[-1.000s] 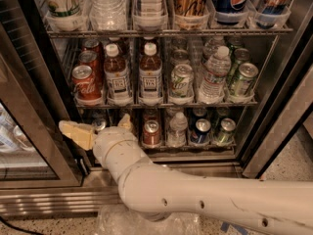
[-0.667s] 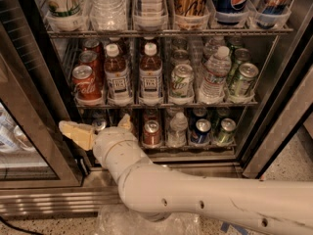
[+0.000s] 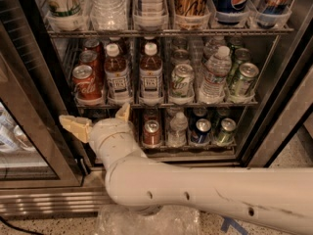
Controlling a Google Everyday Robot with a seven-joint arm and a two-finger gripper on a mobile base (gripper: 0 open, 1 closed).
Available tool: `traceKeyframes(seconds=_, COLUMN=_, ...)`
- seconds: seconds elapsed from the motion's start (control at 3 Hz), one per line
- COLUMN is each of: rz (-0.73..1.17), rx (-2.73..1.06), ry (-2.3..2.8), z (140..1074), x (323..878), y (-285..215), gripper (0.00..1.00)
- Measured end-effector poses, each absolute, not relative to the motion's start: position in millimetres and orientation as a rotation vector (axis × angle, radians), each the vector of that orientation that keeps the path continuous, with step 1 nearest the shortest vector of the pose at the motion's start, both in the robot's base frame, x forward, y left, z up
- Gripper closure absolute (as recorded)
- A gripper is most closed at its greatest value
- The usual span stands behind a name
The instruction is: Pick blue plastic bottle from middle shelf of fridge
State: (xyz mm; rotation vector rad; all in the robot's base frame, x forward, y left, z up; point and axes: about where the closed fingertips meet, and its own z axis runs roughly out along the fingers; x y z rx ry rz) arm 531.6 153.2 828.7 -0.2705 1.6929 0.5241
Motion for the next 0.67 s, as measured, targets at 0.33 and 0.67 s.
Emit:
traceKeyframes(seconds=0.33, rz=0.37, rx=-0.307, ry=1.632, z=846, x=538, y=150, gripper=0.0)
traceKeyframes(seconds=0.67, rz=0.246, rx=-0.28, ry=1.58, z=858, x=535, y=142, gripper=0.0)
